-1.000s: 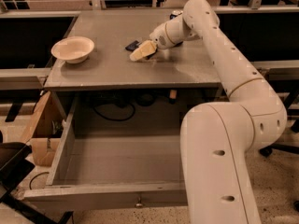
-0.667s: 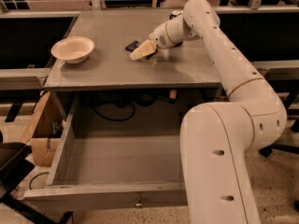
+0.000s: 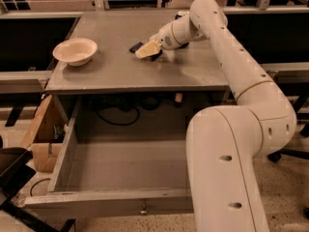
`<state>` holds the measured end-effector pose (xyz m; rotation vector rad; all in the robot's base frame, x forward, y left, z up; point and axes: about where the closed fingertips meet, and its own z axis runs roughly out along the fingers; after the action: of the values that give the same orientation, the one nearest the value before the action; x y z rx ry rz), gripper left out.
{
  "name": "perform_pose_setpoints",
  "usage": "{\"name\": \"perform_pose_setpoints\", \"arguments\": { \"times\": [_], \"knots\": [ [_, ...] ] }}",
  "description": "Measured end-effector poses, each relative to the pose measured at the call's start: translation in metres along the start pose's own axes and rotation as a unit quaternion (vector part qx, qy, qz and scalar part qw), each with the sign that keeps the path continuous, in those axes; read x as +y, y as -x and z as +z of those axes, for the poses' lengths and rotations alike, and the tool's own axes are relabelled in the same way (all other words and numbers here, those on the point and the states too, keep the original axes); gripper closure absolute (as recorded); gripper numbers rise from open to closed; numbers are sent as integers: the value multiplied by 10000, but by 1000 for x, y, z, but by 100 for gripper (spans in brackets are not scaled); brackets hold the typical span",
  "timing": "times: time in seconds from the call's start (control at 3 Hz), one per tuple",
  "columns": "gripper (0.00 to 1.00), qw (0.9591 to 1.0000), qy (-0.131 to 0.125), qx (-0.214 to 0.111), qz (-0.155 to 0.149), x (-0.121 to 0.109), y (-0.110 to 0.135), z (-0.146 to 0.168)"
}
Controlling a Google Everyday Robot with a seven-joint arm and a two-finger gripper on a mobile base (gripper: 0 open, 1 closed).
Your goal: Place rxbar blueberry into top drawer
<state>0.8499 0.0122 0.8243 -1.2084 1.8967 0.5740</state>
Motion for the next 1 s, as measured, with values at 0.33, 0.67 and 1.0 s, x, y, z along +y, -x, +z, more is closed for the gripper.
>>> {"name": "perform_pose_setpoints", "arguments": {
  "times": [0.33, 0.67, 1.0],
  "knots": [
    [100, 10000, 0, 0, 0, 0, 7, -5],
    [100, 10000, -2, -1, -2, -1, 10, -7],
    [100, 9993, -265, -38, -267, -2, 24, -57]
  ]
}}
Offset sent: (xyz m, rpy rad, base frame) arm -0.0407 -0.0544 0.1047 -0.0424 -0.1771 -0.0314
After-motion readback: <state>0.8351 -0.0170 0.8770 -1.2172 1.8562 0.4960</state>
